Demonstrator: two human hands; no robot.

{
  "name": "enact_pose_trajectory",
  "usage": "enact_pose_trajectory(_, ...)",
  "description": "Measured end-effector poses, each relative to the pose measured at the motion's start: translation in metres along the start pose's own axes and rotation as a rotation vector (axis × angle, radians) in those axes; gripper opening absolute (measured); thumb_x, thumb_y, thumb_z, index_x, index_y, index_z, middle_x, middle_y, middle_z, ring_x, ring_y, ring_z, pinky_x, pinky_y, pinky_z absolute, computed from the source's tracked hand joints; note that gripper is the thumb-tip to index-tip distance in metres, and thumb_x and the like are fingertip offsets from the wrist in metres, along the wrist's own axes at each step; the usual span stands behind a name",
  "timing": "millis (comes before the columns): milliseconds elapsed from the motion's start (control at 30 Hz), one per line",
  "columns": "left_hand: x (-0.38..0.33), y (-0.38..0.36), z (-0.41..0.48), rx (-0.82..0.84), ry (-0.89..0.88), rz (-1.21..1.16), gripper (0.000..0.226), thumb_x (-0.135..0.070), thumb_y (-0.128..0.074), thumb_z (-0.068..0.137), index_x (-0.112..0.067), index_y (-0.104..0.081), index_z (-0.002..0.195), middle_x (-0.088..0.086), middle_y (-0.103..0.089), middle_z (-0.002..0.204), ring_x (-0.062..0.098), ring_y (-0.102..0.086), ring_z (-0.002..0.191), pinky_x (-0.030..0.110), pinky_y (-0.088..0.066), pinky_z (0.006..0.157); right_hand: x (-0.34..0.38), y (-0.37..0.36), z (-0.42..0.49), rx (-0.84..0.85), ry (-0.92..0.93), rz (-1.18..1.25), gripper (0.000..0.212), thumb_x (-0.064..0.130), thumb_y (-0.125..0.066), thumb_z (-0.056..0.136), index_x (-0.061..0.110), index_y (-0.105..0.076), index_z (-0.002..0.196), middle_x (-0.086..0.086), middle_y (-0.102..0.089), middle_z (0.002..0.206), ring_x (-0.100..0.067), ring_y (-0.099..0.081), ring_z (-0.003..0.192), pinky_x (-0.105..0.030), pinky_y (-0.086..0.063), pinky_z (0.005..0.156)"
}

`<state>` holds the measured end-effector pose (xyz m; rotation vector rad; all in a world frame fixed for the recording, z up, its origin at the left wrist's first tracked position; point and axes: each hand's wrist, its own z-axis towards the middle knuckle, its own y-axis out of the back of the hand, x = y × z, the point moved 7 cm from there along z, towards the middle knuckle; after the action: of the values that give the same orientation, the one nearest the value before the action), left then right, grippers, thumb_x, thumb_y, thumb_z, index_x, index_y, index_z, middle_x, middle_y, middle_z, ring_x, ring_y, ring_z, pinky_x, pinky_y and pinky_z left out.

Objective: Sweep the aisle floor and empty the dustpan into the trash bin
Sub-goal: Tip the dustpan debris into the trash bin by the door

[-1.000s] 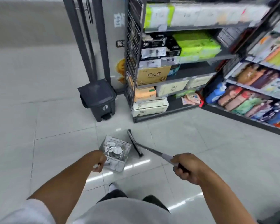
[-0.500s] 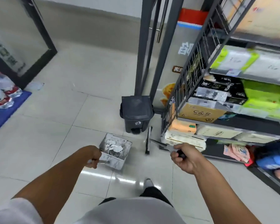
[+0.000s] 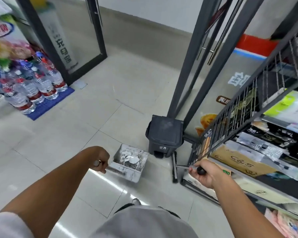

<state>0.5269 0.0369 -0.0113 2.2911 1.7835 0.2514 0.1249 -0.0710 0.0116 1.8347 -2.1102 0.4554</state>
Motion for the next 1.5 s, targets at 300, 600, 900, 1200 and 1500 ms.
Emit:
enact_pose_trajectory(300, -0.010, 0.020, 0.024, -0.039, -0.011, 0.003, 0.010, -0.002, -0.045, 0.091, 0.006, -0.052, 0.089, 0.017, -0.062, 0.080, 0.016, -0.047, 0.028, 0.012, -0.032, 0.028, 0.019, -0.020, 0.034, 0.059, -0.081, 0.182, 0.024, -0.006, -0.044, 0.091, -0.002, -0.040, 0.115, -0.028, -0.049, 0.099, -0.030, -0.055, 0.076, -0.027, -0.052, 0.037)
enact_pose_trajectory(600, -0.039, 0.052, 0.022, -0.133, -0.042, 0.050, 0.017, -0.001, -0.043, 0.093, 0.007, -0.049, 0.107, 0.021, -0.063, 0.118, 0.016, -0.043, 0.049, 0.010, -0.033, 0.028, 0.061, -0.065, 0.059, 0.120, -0.070, 0.237, 0.005, 0.001, -0.047, 0.092, 0.000, -0.048, 0.086, -0.018, -0.045, 0.088, -0.025, -0.047, 0.072, -0.022, -0.051, 0.039)
enact_pose_trajectory(900, -0.035, 0.100, -0.022, -0.200, -0.194, 0.094, 0.017, 0.004, -0.043, 0.086, 0.010, -0.058, 0.091, 0.022, -0.066, 0.077, 0.019, -0.044, 0.037, 0.015, -0.031, 0.034, 0.062, -0.098, 0.069, 0.121, -0.073, 0.041, 0.020, 0.007, -0.054, 0.093, -0.001, -0.049, 0.111, -0.019, -0.050, 0.087, -0.022, -0.052, 0.065, -0.022, -0.052, 0.037)
enact_pose_trajectory(1200, -0.045, 0.113, -0.095, -0.148, -0.360, 0.157, 0.016, 0.005, -0.039, 0.087, 0.005, -0.050, 0.075, 0.023, -0.060, 0.070, 0.015, -0.034, 0.034, 0.016, -0.023, 0.034, 0.048, -0.100, 0.069, 0.090, -0.089, 0.016, 0.009, 0.007, -0.056, 0.092, -0.001, -0.053, 0.095, -0.021, -0.054, 0.089, -0.023, -0.056, 0.067, -0.021, -0.051, 0.038)
enact_pose_trajectory(1500, -0.097, 0.064, -0.130, 0.002, -0.513, 0.144, 0.014, 0.000, -0.052, 0.090, 0.011, -0.060, 0.092, 0.022, -0.060, 0.075, 0.011, -0.035, 0.034, 0.015, -0.025, 0.033, 0.046, -0.074, 0.062, 0.078, -0.073, 0.179, 0.006, 0.004, -0.054, 0.092, 0.002, -0.052, 0.087, -0.019, -0.051, 0.090, -0.022, -0.055, 0.064, -0.021, -0.052, 0.039)
